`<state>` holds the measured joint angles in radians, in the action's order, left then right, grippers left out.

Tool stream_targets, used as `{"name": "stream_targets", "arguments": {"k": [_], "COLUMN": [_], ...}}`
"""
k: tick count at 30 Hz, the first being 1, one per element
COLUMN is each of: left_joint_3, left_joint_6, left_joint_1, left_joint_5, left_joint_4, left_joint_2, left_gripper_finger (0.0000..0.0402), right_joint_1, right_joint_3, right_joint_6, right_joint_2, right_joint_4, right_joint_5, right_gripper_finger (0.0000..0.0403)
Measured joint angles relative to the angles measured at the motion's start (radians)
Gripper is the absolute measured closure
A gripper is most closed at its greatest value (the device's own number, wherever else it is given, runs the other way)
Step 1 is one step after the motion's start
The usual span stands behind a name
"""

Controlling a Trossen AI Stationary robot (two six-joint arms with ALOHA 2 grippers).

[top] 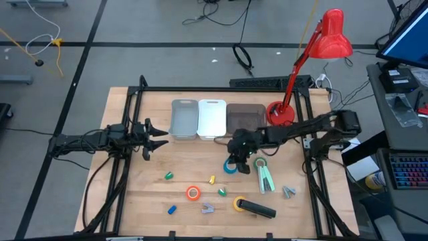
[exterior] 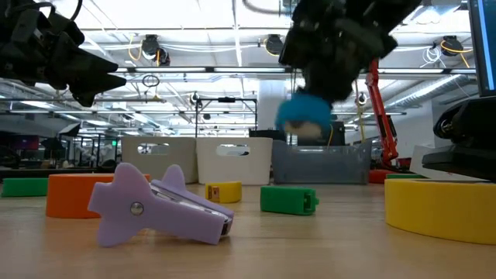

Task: Pick and place Stapler, Stapler remover, tape
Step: Put the blue tape into the black bin

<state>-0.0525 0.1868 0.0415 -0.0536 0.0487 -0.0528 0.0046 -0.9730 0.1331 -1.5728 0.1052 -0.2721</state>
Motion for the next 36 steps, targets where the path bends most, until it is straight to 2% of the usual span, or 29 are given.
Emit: {"name": "stream_targets", "arguments": {"k": [4,11,14,17,26,32,36], "left_joint_3": [0.000,0.000,0.000,0.000,0.000,0.000,0.000], "left_joint_6": [0.000,0.001,0.001,0.001,0.001,0.004,0.005], "left_joint_1": [0.000,0.000,0.000,0.000,0.000,0.000,0.000], "left_joint_5": [0.000,0.000,0.000,0.000,0.000,0.000,0.000], "left_joint_4": [0.000,0.000,0.000,0.000,0.000,0.000,0.000], "left_joint_2": [0.000,0.000,0.000,0.000,0.000,0.000,0.000], "left_gripper_finger": [0.0210,0.0210,0.0210,0.0210,0.0210,0.0210,0.0210], "right_joint_1": [-0.030,-0.098,-0.142,-0.197,-0.381,-0.431,-0.436], "right_joint_3": [0.000,0.000,0.000,0.000,0.000,0.000,0.000], "right_joint_6": [0.035,-0.032,-0.086,-0.122,-0.218,-0.228,-0.240], "right_joint_2": [0.117,0.299,0.340,0.349,0.263,0.188,0.139], "right_joint_4": [0.006,0.030,0.094,0.144,0.245,0.247,0.264], "right_joint_5": [0.116,0.482,0.647,0.743,0.739,0.589,0.581], "right_gripper_finger": [0.0367,0.0367,0.0367,0.0366,0.0365,0.0365,0.0365]}}
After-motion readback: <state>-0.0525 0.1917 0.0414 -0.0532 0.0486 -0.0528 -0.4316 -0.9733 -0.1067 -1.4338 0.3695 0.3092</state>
